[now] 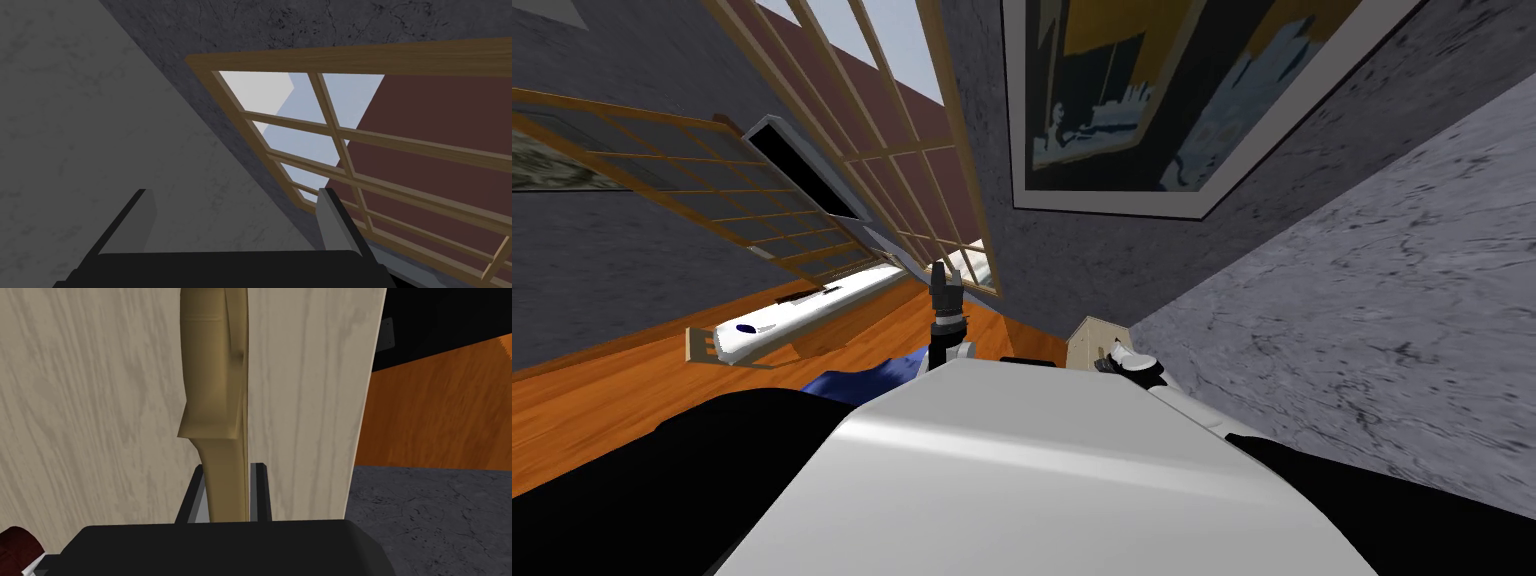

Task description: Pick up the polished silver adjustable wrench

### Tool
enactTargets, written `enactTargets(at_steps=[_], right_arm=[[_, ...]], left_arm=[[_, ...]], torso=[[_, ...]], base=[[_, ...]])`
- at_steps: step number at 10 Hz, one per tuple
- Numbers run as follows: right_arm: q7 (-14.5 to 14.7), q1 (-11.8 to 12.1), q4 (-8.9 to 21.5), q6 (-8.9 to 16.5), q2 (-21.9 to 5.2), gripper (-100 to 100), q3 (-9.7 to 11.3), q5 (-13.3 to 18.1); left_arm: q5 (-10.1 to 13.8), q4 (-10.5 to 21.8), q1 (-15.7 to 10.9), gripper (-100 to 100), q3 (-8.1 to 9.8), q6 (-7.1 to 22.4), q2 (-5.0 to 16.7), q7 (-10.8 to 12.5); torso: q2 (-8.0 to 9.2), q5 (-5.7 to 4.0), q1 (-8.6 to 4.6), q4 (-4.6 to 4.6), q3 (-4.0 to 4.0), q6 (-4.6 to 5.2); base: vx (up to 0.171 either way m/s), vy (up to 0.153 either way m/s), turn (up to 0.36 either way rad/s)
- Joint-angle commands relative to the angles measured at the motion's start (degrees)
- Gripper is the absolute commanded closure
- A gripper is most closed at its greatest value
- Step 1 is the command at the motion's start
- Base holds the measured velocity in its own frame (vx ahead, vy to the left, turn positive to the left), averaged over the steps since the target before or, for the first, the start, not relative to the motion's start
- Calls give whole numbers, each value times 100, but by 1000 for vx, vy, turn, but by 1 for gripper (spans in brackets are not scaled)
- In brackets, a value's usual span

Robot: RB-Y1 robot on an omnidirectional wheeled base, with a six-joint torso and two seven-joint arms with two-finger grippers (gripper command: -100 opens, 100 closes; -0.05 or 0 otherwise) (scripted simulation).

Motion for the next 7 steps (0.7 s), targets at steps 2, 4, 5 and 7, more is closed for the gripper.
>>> enactTargets(at_steps=[2,4,5,7], right_arm=[[-1,0,0,0,-1,0,0,0],[158,-60,-27,-26,51,100,78,37],[334,-126,-74,-66,117,100,161,74],[509,-191,-120,-106,182,100,245,111]], left_arm=[[0,0,0,0,0,0,0,0],[0,0,2,0,1,0,0,0],[0,0,1,0,0,0,0,0],[0,0,3,0,0,-1,0,0]], torso=[[0,0,1,0,0,-1],[-18,4,6,-5,-10,7],[-24,4,9,-7,-15,5],[-47,10,30,-8,-26,7]], base=[[0,0,0],[75,17,-303],[104,41,-388],[122,61,-356]])
